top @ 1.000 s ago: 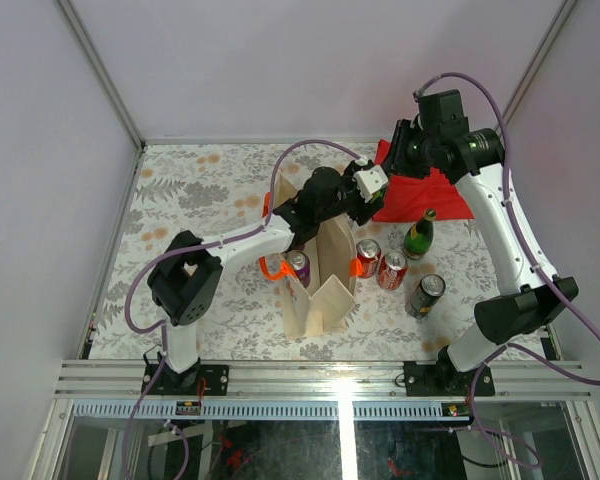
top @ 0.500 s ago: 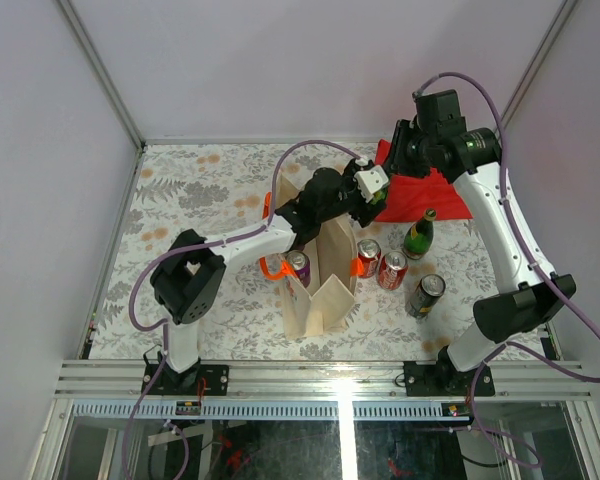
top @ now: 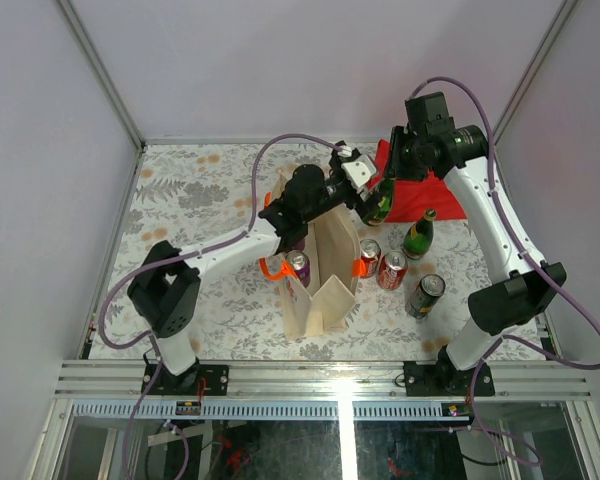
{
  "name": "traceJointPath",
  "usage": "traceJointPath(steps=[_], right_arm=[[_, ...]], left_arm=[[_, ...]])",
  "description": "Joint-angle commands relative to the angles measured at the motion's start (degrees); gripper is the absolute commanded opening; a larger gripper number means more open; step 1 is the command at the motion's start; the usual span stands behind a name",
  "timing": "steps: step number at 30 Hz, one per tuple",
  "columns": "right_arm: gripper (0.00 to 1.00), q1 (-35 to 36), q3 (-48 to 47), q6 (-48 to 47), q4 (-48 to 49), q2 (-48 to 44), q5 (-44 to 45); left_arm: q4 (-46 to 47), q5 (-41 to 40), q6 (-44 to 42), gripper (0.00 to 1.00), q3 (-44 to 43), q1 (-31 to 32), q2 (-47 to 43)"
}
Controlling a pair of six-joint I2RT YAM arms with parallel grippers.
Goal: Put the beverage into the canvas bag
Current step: Place the drink at the center of the board.
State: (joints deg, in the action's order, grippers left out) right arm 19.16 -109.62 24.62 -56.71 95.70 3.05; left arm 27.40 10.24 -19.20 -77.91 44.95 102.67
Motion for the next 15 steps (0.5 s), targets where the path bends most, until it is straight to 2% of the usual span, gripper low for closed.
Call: traceJointPath(steps=[1, 8, 15], right_arm=[[0.0, 0.62, -2.33, -0.39, 7.09, -2.12, 0.8], [0.0, 0.57, 0.61, -0.71, 10.13, -0.69, 1.54], [0.0, 0.57, 2.31, -1.47, 12.7, 4.36, 1.87]], left_arm=[[3.91, -2.64, -1.08, 1.0, 3.09, 0.05, -5.34], [1.14, -7.06, -1.87, 1.0, 10.23, -0.96, -17.05], [-11.36, -10.65, 5.81, 1.0, 11.08, -9.92, -26.12]])
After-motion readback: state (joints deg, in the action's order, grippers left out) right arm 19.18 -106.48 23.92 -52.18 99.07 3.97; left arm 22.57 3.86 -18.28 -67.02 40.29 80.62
